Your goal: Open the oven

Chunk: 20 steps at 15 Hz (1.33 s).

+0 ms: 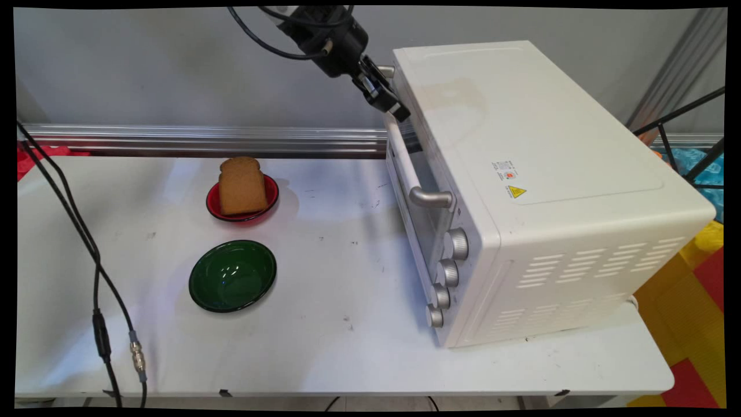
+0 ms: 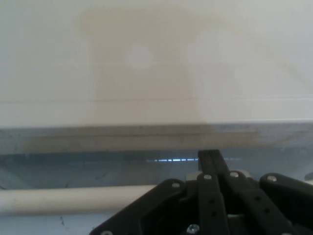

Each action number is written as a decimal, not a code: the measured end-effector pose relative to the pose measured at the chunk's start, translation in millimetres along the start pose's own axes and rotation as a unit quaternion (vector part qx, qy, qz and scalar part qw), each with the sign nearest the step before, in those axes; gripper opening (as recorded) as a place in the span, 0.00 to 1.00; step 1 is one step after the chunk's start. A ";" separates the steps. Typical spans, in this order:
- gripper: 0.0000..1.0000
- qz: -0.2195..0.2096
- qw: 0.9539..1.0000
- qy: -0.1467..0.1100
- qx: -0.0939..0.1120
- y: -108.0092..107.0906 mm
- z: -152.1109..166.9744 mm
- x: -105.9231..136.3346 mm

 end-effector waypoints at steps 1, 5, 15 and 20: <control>0.00 0.000 1.000 0.000 0.000 -0.8 2.2 -0.5; 0.00 -0.001 1.000 -0.002 -0.001 -3.2 11.5 -2.5; 0.00 0.002 1.000 -0.023 -0.002 -4.3 15.8 -18.6; 0.00 0.001 0.999 -0.041 0.000 -2.0 7.1 -33.3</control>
